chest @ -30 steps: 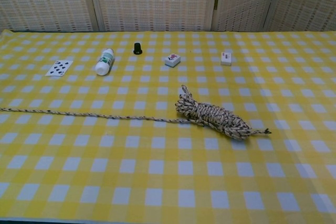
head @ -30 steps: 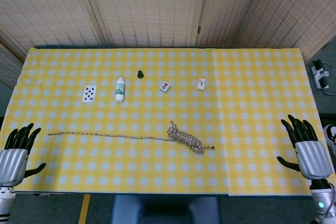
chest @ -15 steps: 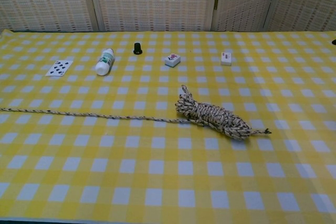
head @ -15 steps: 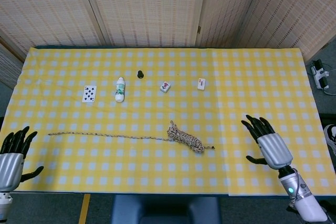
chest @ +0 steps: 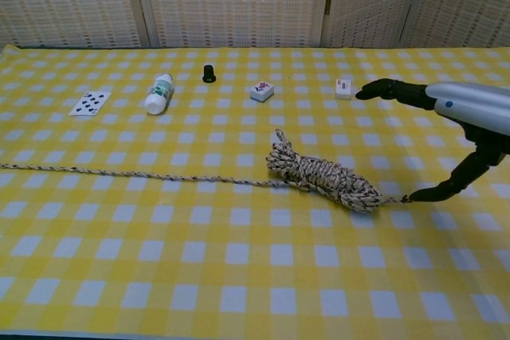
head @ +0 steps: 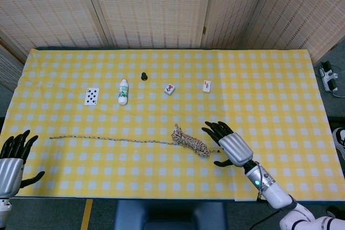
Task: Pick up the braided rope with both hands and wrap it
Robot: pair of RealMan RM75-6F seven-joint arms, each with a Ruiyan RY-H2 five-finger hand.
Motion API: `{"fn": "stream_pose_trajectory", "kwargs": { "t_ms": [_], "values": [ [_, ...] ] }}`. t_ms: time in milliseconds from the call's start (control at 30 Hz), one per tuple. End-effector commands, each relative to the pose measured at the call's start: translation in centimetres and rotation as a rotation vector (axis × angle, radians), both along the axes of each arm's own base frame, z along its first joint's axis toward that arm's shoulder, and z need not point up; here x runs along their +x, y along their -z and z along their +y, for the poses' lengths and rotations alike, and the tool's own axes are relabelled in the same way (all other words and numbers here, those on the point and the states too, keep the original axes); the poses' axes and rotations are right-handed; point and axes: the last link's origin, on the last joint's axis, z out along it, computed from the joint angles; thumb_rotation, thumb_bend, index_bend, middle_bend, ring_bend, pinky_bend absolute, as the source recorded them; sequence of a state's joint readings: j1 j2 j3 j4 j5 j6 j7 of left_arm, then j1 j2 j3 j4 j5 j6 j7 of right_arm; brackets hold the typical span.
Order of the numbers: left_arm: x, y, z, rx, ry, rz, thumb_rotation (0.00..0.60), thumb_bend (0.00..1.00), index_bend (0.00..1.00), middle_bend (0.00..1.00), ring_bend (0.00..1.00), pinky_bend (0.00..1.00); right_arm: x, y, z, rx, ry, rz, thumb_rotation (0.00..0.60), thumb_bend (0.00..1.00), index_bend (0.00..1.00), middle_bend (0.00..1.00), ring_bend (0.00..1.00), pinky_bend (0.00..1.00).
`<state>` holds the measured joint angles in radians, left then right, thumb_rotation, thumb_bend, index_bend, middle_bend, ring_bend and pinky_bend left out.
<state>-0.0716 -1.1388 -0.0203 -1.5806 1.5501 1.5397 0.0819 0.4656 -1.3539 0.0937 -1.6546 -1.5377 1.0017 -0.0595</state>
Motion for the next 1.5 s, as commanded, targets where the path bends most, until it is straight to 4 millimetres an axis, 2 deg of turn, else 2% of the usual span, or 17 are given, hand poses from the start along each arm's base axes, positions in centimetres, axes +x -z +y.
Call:
{"fn": "stream_pose_trajectory", "kwargs": {
  "t_ms": [33, 300, 600, 933, 1200, 1333, 1500],
  "values": [
    [0.1, 0.0, 0.0, -0.001, 0.002, 0.000, 0.600, 0.13, 0.15, 0.01, 0.00, 0.00, 1.3, 1.9, -1.0, 0.030, -0.004, 0.002, 0.600, 0.17, 0.00, 0.00, 0.00, 0.00],
    [0.0, 0.3, 0.2, -0.013, -0.003, -0.005, 0.600, 0.13, 0.15, 0.01, 0.00, 0.00, 2.6, 5.0, -2.9, 0.020, 0.001, 0.017, 0.600, 0.17, 0.00, 0.00, 0.00, 0.00],
    [-0.3, 0.7, 0.4, -0.031, -0.012, -0.007, 0.600, 0.13, 0.15, 0.01, 0.00, 0.00, 2.1, 6.9, -4.8, -0.010, 0.011, 0.100, 0.600, 0.17, 0.00, 0.00, 0.00, 0.00],
    [-0.7, 0.9, 0.5, -0.039, -0.022, -0.011, 0.600, 0.13, 0.15, 0.01, 0.00, 0.00, 0.6, 5.7, -7.2, -0.080, 0.059, 0.140, 0.600, 0.17, 0.00, 0.00, 0.02, 0.00],
    [-0.8, 0.9, 0.6, -0.041, -0.027, -0.012, 0.600, 0.13, 0.16, 0.01, 0.01, 0.00, 1.6, 4.8, -6.1, 0.059, 0.048, 0.066, 0.600, 0.17, 0.00, 0.01, 0.08, 0.00],
    [-0.6, 1.0, 0.5, -0.043, -0.020, -0.017, 0.600, 0.13, 0.16, 0.01, 0.01, 0.00, 1.7, 5.2, -6.5, 0.041, 0.018, 0.098, 0.600, 0.17, 0.02, 0.10, 0.14, 0.00],
    [-0.8, 0.9, 0.4, -0.040, -0.029, -0.019, 0.600, 0.13, 0.16, 0.01, 0.01, 0.00, 2.1, 6.0, -7.1, 0.040, 0.016, 0.117, 0.600, 0.17, 0.12, 0.17, 0.20, 0.00]
  ]
}}
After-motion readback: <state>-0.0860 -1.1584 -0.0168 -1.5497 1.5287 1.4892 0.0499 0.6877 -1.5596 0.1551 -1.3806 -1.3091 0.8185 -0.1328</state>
